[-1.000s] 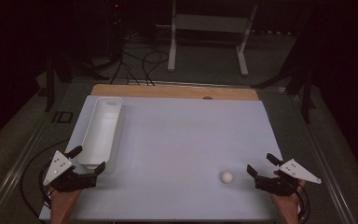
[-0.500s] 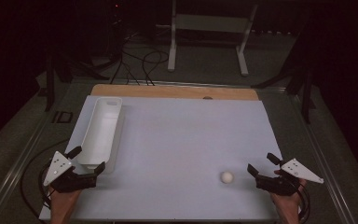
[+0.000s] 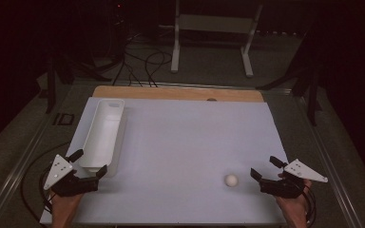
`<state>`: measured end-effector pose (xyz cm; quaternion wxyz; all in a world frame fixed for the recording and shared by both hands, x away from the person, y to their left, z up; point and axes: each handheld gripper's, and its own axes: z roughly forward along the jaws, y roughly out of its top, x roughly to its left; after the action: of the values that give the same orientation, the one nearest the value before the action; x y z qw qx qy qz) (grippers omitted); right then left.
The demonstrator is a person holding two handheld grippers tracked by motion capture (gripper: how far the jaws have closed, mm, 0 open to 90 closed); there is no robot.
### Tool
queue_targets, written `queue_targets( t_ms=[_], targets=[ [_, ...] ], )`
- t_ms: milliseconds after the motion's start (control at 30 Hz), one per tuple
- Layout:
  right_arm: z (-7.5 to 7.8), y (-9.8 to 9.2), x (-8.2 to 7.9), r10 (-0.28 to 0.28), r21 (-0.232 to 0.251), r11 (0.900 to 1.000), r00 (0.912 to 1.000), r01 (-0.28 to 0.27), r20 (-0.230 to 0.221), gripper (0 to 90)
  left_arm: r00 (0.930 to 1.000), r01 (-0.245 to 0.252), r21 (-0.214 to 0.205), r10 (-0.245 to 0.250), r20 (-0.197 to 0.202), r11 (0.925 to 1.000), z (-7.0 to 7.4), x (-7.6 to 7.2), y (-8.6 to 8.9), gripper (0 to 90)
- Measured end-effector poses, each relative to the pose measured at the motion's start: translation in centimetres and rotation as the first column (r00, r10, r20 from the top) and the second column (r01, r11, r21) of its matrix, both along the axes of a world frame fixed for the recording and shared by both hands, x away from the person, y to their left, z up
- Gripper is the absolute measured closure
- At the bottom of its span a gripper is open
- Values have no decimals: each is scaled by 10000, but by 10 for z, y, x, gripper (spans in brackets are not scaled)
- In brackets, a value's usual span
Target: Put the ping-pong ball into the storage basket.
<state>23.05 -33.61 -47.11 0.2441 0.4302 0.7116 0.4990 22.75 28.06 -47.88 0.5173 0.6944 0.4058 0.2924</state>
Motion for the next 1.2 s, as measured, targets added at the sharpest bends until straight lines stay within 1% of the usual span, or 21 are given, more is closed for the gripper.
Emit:
queue_targets(
  t_ms=[67, 333, 500, 533, 567, 733, 1200],
  targets=[
    [1, 0, 1, 39, -67, 10000, 10000, -39, -41, 71, 10000, 14, 45, -14, -24, 10000, 0, 0, 0, 0],
    [9, 5, 4, 191, -341, 9992, 9997, -197, -156, 71, 10000, 32, -1, -32, -27, 10000, -1, 0, 0, 0],
    [14, 6, 5, 212, -495, 9985, 9997, -219, -134, 71, 10000, 5, -83, -5, -9, 10000, -1, -1, 1, 0],
    [15, 7, 5, 213, -501, 9985, 9996, -221, -158, 71, 10000, -17, -154, 17, -1, 9999, -1, -2, 1, 0],
    [18, 8, 6, 283, -580, 9979, 9995, -293, -170, 71, 10000, -18, -174, 18, -3, 9998, -1, -2, 1, 0],
    [22, 10, 7, 325, -758, 9966, 9993, -338, -192, 71, 10000, 2, -121, -2, -1, 9999, -1, -2, 0, 0],
    [25, 16, 10, 480, -1137, 9920, 9968, -551, -645, 71, 10000, -37, -135, 37, 33, 9999, -1, -3, 1, 0]
  ],
)
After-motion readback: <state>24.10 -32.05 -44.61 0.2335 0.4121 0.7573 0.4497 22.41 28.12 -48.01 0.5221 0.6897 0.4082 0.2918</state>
